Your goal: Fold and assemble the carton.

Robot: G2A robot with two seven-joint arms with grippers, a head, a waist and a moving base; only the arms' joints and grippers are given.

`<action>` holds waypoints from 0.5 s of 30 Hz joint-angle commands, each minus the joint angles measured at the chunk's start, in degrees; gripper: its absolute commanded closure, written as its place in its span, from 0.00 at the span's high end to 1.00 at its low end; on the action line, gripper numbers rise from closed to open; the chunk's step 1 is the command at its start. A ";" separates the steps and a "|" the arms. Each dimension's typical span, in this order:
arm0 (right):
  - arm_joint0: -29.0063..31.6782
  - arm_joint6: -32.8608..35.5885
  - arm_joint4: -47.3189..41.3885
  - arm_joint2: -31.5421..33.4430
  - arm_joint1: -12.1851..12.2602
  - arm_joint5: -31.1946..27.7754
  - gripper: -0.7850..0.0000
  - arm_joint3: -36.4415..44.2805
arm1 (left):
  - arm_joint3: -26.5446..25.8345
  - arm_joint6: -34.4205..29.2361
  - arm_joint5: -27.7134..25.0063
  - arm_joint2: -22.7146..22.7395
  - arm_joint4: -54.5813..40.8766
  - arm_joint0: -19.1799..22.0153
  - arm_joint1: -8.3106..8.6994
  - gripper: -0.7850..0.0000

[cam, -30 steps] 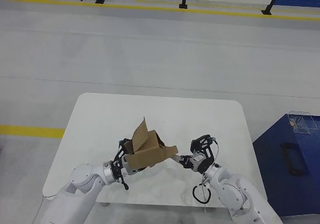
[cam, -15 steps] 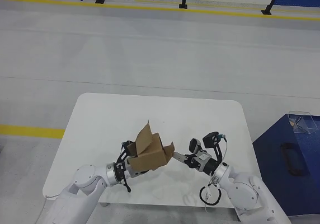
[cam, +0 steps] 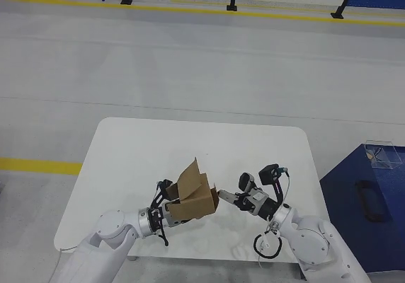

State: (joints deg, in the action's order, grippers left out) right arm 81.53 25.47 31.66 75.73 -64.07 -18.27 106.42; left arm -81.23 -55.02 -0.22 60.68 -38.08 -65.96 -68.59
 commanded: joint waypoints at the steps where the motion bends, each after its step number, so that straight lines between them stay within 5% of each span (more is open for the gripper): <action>1: -0.19 0.18 0.01 -0.14 -0.02 0.18 1.00 0.06 | 0.01 -0.09 0.08 -0.01 0.12 0.04 0.00 0.00; 15: -2.03 1.59 1.18 -1.98 -0.22 2.03 1.00 -0.74 | 0.02 -0.18 0.27 0.42 0.41 0.18 0.01 0.00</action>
State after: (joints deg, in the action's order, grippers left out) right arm 79.58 27.00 32.77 73.85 -64.28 -16.37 105.76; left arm -81.22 -55.16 0.04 61.04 -37.59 -65.77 -68.58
